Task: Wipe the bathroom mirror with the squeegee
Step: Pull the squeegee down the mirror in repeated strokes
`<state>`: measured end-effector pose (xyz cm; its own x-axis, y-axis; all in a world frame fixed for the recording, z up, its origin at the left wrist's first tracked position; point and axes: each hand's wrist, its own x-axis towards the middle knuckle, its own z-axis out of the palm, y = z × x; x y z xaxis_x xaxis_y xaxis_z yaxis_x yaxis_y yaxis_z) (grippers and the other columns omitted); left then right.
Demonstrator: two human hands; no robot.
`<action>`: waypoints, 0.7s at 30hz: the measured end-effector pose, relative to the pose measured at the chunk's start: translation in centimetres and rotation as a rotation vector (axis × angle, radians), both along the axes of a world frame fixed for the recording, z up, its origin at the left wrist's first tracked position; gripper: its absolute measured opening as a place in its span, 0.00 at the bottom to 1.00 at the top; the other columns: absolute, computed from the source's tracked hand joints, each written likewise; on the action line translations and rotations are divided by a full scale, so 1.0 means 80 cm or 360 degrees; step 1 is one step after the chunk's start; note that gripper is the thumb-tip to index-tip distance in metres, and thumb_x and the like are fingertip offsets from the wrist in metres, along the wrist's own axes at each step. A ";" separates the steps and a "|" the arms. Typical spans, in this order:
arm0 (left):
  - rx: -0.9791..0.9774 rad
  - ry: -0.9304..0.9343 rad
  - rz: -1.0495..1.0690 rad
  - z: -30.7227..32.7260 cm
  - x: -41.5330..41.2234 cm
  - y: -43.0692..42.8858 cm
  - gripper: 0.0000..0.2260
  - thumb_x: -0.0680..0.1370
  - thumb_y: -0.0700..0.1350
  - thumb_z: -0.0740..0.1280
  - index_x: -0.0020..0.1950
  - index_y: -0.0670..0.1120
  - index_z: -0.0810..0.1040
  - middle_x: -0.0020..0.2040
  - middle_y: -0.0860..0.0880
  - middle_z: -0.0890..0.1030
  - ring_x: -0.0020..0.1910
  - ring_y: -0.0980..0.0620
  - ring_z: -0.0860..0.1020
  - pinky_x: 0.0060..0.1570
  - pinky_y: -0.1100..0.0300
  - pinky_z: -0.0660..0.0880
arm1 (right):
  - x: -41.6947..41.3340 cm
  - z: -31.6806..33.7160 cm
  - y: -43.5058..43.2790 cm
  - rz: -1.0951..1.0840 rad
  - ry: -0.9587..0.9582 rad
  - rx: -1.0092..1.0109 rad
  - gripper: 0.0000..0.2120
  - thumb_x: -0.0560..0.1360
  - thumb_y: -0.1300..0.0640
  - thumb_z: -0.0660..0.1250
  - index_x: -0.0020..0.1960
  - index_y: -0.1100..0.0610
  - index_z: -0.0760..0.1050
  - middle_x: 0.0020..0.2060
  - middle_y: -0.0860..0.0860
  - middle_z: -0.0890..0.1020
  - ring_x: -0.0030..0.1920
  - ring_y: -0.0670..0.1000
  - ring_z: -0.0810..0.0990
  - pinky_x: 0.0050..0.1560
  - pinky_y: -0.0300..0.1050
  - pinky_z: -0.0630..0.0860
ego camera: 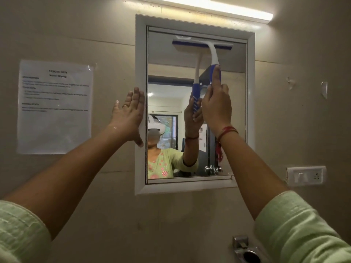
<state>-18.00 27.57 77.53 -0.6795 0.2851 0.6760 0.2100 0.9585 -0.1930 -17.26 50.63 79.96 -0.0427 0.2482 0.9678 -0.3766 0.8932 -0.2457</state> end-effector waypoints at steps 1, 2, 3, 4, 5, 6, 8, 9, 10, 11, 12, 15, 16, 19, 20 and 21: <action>0.0003 -0.0001 -0.0003 -0.001 0.000 0.000 0.68 0.57 0.59 0.79 0.72 0.42 0.27 0.73 0.44 0.28 0.74 0.44 0.34 0.72 0.42 0.44 | -0.001 -0.012 -0.001 0.0017 -0.0005 -0.0004 0.25 0.80 0.55 0.52 0.75 0.50 0.48 0.49 0.58 0.73 0.35 0.46 0.72 0.36 0.37 0.71; 0.0007 0.0001 -0.0007 -0.001 0.000 0.000 0.68 0.57 0.58 0.79 0.72 0.42 0.27 0.73 0.44 0.28 0.74 0.44 0.34 0.72 0.42 0.44 | -0.001 -0.031 -0.002 0.0036 -0.0009 -0.0003 0.25 0.80 0.53 0.50 0.75 0.50 0.47 0.49 0.58 0.73 0.34 0.46 0.72 0.35 0.38 0.73; 0.0010 0.0003 -0.0011 -0.001 0.000 0.001 0.68 0.57 0.58 0.79 0.72 0.42 0.27 0.73 0.44 0.28 0.74 0.44 0.34 0.72 0.42 0.44 | -0.001 -0.055 -0.002 0.0055 -0.0024 0.0005 0.25 0.80 0.51 0.48 0.75 0.49 0.46 0.49 0.58 0.73 0.33 0.46 0.72 0.34 0.39 0.74; 0.0011 0.0001 -0.0014 -0.001 0.001 0.001 0.68 0.57 0.58 0.79 0.72 0.42 0.27 0.74 0.44 0.28 0.74 0.44 0.34 0.72 0.42 0.44 | 0.001 -0.082 -0.003 0.0077 -0.0061 0.0011 0.26 0.78 0.48 0.46 0.75 0.48 0.45 0.50 0.59 0.72 0.33 0.46 0.72 0.34 0.40 0.75; 0.0012 -0.0002 -0.0016 -0.001 0.001 0.001 0.68 0.57 0.58 0.79 0.72 0.42 0.27 0.74 0.44 0.28 0.74 0.44 0.34 0.72 0.42 0.45 | 0.003 -0.107 -0.003 0.0097 -0.0098 0.0017 0.27 0.77 0.46 0.45 0.75 0.48 0.44 0.50 0.58 0.72 0.33 0.47 0.72 0.34 0.42 0.76; 0.0017 -0.0007 -0.0020 -0.001 0.001 0.001 0.68 0.57 0.57 0.79 0.72 0.42 0.27 0.74 0.44 0.28 0.74 0.44 0.34 0.72 0.42 0.45 | 0.006 -0.126 -0.003 0.0104 -0.0120 0.0023 0.28 0.77 0.45 0.46 0.75 0.48 0.44 0.51 0.58 0.72 0.33 0.47 0.72 0.34 0.43 0.76; 0.0028 -0.0011 -0.0026 -0.002 0.002 0.002 0.68 0.57 0.57 0.79 0.72 0.42 0.27 0.73 0.44 0.28 0.74 0.44 0.34 0.72 0.42 0.44 | 0.009 -0.132 -0.002 0.0103 -0.0102 0.0023 0.27 0.78 0.47 0.47 0.75 0.48 0.44 0.50 0.58 0.72 0.33 0.47 0.72 0.34 0.42 0.75; 0.0031 -0.0012 -0.0026 -0.002 0.002 0.002 0.68 0.57 0.57 0.79 0.72 0.42 0.27 0.73 0.44 0.28 0.74 0.44 0.34 0.72 0.42 0.44 | 0.008 -0.121 -0.001 0.0106 -0.0065 0.0020 0.27 0.78 0.48 0.48 0.75 0.48 0.45 0.49 0.58 0.72 0.33 0.47 0.72 0.34 0.41 0.74; 0.0032 -0.0014 -0.0025 -0.002 0.002 0.003 0.68 0.57 0.57 0.79 0.72 0.42 0.27 0.73 0.44 0.28 0.74 0.44 0.34 0.72 0.42 0.44 | 0.007 -0.104 -0.001 0.0106 -0.0024 0.0015 0.26 0.79 0.50 0.49 0.75 0.48 0.45 0.48 0.58 0.73 0.33 0.46 0.71 0.34 0.39 0.73; 0.0034 -0.0017 -0.0024 -0.002 0.003 0.003 0.68 0.57 0.57 0.79 0.72 0.42 0.27 0.73 0.44 0.28 0.74 0.44 0.34 0.72 0.42 0.44 | 0.006 -0.085 -0.002 0.0101 0.0009 0.0006 0.26 0.79 0.52 0.51 0.75 0.49 0.46 0.47 0.57 0.73 0.33 0.45 0.70 0.34 0.37 0.71; 0.0039 -0.0018 -0.0022 -0.002 0.003 0.003 0.68 0.57 0.57 0.79 0.72 0.42 0.27 0.73 0.44 0.28 0.74 0.44 0.34 0.72 0.43 0.43 | 0.005 -0.068 -0.002 0.0093 0.0029 -0.0005 0.26 0.80 0.54 0.53 0.75 0.49 0.47 0.45 0.56 0.73 0.33 0.42 0.69 0.34 0.34 0.69; 0.0039 -0.0023 -0.0009 -0.003 0.002 0.003 0.68 0.57 0.57 0.79 0.72 0.42 0.27 0.73 0.44 0.28 0.74 0.45 0.34 0.72 0.43 0.43 | 0.002 -0.051 -0.001 0.0079 0.0042 -0.0020 0.25 0.80 0.55 0.54 0.75 0.51 0.50 0.41 0.52 0.72 0.33 0.41 0.69 0.35 0.30 0.65; 0.0039 -0.0024 -0.0008 -0.004 0.001 0.003 0.67 0.58 0.57 0.79 0.72 0.42 0.27 0.73 0.44 0.28 0.74 0.45 0.34 0.72 0.43 0.43 | 0.001 -0.060 0.000 0.0074 0.0026 -0.0019 0.26 0.80 0.54 0.54 0.75 0.50 0.49 0.40 0.52 0.72 0.33 0.42 0.69 0.35 0.32 0.67; 0.0037 -0.0016 -0.0015 -0.007 0.000 0.004 0.66 0.59 0.56 0.78 0.72 0.42 0.27 0.74 0.44 0.28 0.74 0.45 0.34 0.72 0.43 0.43 | 0.005 -0.124 0.000 0.0106 -0.0049 -0.0022 0.26 0.79 0.49 0.49 0.74 0.46 0.44 0.39 0.54 0.73 0.32 0.44 0.70 0.34 0.38 0.71; 0.0032 -0.0013 -0.0011 -0.007 0.000 0.004 0.66 0.59 0.56 0.78 0.72 0.42 0.27 0.74 0.44 0.29 0.74 0.45 0.34 0.72 0.42 0.44 | 0.009 -0.149 0.000 0.0111 -0.0073 -0.0015 0.26 0.79 0.47 0.48 0.74 0.45 0.43 0.38 0.54 0.73 0.32 0.44 0.70 0.33 0.38 0.71; 0.0027 -0.0007 -0.0004 -0.008 0.000 0.004 0.66 0.59 0.57 0.78 0.72 0.42 0.27 0.74 0.44 0.29 0.74 0.44 0.34 0.72 0.42 0.44 | 0.013 -0.170 -0.001 0.0116 -0.0094 -0.0004 0.25 0.78 0.47 0.47 0.74 0.45 0.44 0.38 0.54 0.73 0.31 0.45 0.70 0.32 0.39 0.72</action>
